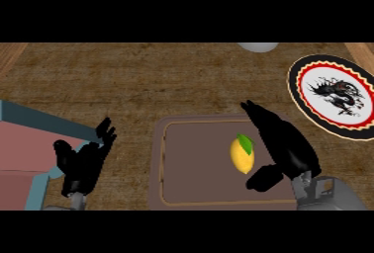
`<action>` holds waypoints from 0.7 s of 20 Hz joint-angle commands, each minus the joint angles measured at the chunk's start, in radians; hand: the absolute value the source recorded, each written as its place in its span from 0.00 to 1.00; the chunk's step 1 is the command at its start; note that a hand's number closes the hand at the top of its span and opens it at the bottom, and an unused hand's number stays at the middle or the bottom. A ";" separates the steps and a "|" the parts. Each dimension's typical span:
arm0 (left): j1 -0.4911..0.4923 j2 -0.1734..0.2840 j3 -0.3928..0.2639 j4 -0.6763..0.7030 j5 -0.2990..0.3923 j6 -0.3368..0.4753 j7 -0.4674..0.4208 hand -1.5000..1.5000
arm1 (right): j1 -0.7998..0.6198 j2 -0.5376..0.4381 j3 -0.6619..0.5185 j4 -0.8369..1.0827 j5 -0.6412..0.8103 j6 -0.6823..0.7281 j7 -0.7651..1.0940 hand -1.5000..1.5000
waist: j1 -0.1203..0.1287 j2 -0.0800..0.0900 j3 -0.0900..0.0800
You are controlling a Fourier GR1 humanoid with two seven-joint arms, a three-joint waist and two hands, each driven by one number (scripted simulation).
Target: Pick the lemon from the tray and place it in the plate
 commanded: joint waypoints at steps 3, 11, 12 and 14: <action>-0.024 -0.029 0.005 0.059 -0.008 -0.017 0.055 0.50 | 0.025 0.007 -0.036 0.088 0.056 0.005 -0.091 0.00 | -0.004 0.007 -0.007; 0.017 -0.052 0.003 0.019 -0.073 -0.008 0.036 0.50 | 0.001 0.132 -0.003 0.182 0.149 0.029 -0.082 0.00 | -0.001 0.007 -0.007; -0.012 -0.035 0.041 0.080 -0.044 -0.053 0.009 0.50 | -0.014 0.125 -0.023 0.227 0.133 0.044 -0.111 0.00 | -0.002 0.008 -0.007; 0.020 -0.047 -0.007 -0.027 -0.076 0.001 0.076 0.50 | -0.054 0.067 -0.017 0.291 0.119 0.101 -0.205 1.00 | 0.005 0.007 -0.007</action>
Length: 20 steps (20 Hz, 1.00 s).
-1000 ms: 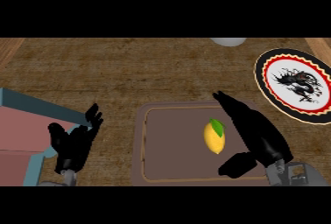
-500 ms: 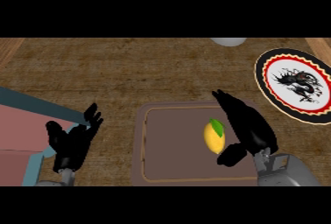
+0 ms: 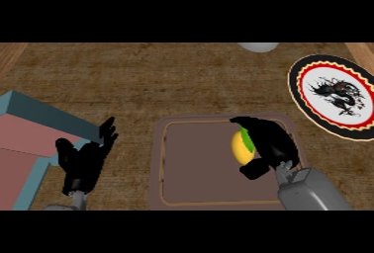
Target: Pick the lemon from the tray and place it in the plate
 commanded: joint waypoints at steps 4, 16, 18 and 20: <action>0.032 -0.007 0.009 0.037 0.004 -0.051 0.009 0.50 | -0.009 -0.009 0.025 0.013 0.097 0.027 -0.077 1.00 | -0.004 0.006 -0.008; 0.055 -0.029 0.029 0.025 -0.035 -0.038 0.002 0.50 | 0.316 -0.107 0.061 -0.295 0.174 -0.150 -0.290 1.00 | -0.027 0.001 -0.008; 0.038 -0.031 0.036 0.010 -0.038 -0.007 0.051 0.50 | 0.454 -0.166 0.122 -0.416 0.187 -0.196 -0.357 1.00 | -0.048 -0.004 -0.007; 0.031 -0.006 0.059 0.014 -0.020 -0.031 0.056 0.50 | 0.483 -0.152 0.117 -0.508 0.189 -0.297 -0.415 1.00 | -0.052 -0.004 -0.007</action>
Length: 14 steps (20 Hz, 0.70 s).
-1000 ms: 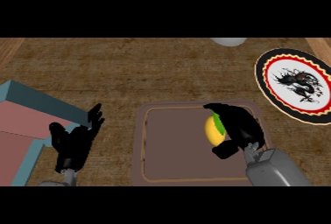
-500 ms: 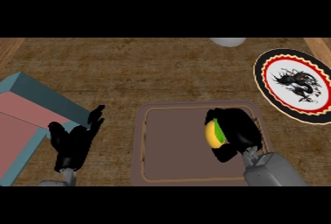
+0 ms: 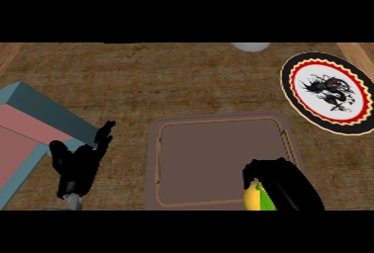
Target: Pick the lemon from the tray and place it in the plate
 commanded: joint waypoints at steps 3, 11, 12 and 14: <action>0.025 -0.019 -0.012 0.028 -0.007 0.001 -0.001 0.50 | 0.214 -0.078 -0.081 -0.270 -0.053 -0.208 -0.175 1.00 | -0.014 0.006 -0.006; 0.058 -0.013 -0.007 0.028 -0.008 -0.020 -0.013 0.50 | 0.361 -0.024 -0.340 -0.345 -0.336 -0.309 -0.218 1.00 | 0.008 0.011 -0.006; 0.000 -0.009 -0.009 0.019 -0.011 -0.015 0.040 0.50 | 0.330 0.003 -0.368 -0.305 -0.365 -0.317 -0.208 1.00 | 0.013 0.013 -0.006; -0.032 -0.028 -0.008 0.070 -0.034 0.002 0.015 0.50 | 0.321 -0.017 -0.465 -0.256 -0.479 -0.290 -0.250 1.00 | 0.015 0.015 -0.006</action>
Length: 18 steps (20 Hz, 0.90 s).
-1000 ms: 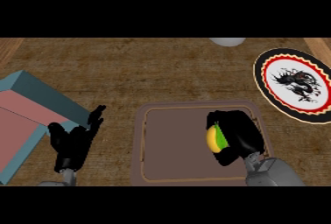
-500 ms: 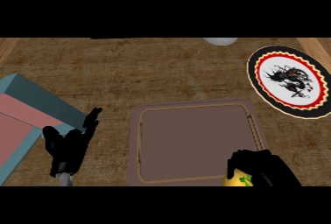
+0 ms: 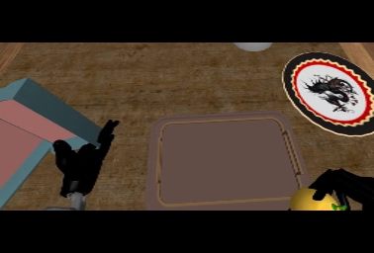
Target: Pick the lemon from the tray and place it in the plate
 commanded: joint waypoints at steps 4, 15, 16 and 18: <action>0.000 0.003 0.012 0.044 0.010 -0.024 0.020 0.50 | -0.103 0.020 -0.269 0.152 -0.366 0.037 -0.069 1.00 | 0.020 0.010 -0.006; 0.003 -0.013 -0.028 0.005 -0.025 -0.032 0.046 0.50 | -0.532 -0.029 -0.484 0.834 -0.351 -0.043 -0.320 1.00 | 0.048 0.015 -0.005; -0.004 -0.038 -0.032 0.043 -0.045 -0.008 0.010 0.50 | -0.562 -0.066 -0.515 0.921 -0.379 -0.004 -0.375 1.00 | 0.047 0.017 -0.005; -0.053 -0.029 -0.017 0.074 -0.026 -0.031 0.035 0.50 | -0.680 -0.079 -0.516 1.053 -0.349 -0.035 -0.393 1.00 | 0.056 0.021 -0.005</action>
